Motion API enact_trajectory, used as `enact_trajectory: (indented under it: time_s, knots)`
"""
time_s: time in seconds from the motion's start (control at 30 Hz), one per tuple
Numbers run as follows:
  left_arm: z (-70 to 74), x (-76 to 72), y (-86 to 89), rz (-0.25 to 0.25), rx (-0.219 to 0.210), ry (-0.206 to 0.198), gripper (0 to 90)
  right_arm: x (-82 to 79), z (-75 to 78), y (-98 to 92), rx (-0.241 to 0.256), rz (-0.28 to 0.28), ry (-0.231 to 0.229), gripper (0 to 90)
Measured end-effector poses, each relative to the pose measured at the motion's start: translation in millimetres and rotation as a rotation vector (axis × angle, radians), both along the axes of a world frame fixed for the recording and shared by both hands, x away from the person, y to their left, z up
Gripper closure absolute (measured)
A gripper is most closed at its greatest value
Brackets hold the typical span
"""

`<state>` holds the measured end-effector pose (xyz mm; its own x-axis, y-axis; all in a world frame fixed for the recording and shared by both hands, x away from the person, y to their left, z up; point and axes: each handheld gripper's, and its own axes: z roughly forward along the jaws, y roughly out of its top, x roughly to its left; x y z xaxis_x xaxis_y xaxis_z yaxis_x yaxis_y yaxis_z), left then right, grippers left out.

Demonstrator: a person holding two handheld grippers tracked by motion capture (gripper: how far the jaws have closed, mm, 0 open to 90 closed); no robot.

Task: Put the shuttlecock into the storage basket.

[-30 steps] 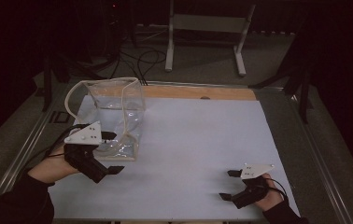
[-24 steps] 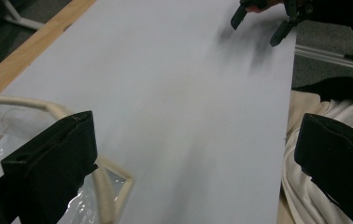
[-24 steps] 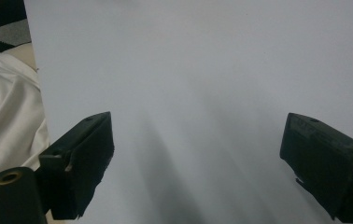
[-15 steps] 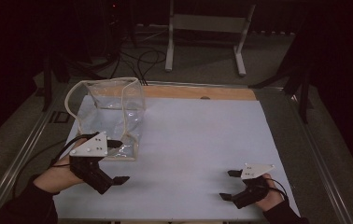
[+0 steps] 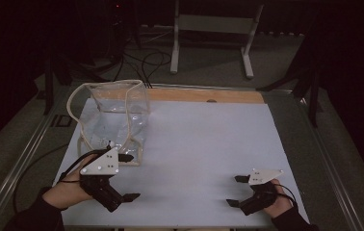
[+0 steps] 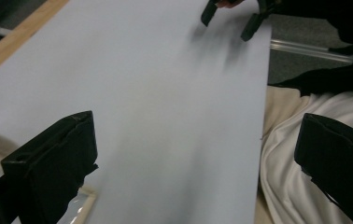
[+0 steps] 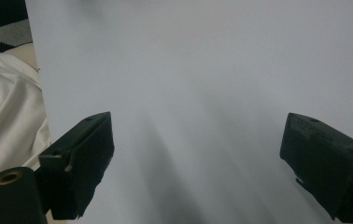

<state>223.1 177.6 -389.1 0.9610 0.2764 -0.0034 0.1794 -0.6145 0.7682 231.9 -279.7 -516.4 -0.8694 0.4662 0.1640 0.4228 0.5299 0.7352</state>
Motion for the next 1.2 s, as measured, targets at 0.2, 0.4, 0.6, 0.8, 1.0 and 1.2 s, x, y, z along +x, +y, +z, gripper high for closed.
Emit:
enact_trajectory:
  time_s: [0.2, 0.4, 0.6, 0.8, 1.0, 1.2]
  knots:
    - [-11.2, -2.7, -5.2, -0.013, 0.004, 0.008, 0.4, -0.2, 0.5, -0.5, 0.002, -0.002, 0.000, 9.8]
    - [-24.9, -3.3, -8.4, -0.016, -0.015, 0.005, 0.4, -0.5, 0.2, -0.5, 0.003, -0.003, 0.001, 9.8]
    - [-42.5, -0.6, -11.4, 0.000, -0.014, 0.024, 0.4, -0.9, 0.5, -0.7, 0.003, -0.002, -0.002, 9.8]
    - [-65.4, 3.2, -12.8, 0.017, 0.006, 0.067, 0.4, -1.0, 0.2, -1.1, 0.001, 0.000, -0.007, 9.8]
    - [-86.2, 5.8, -9.4, 0.048, 0.026, 0.092, 0.4, -1.5, 0.7, -1.3, 0.000, -0.001, -0.011, 9.8]
    - [-99.9, 7.8, -1.1, 0.088, 0.027, 0.104, 0.4, -1.3, 0.3, -1.9, -0.003, -0.002, -0.014, 9.7]
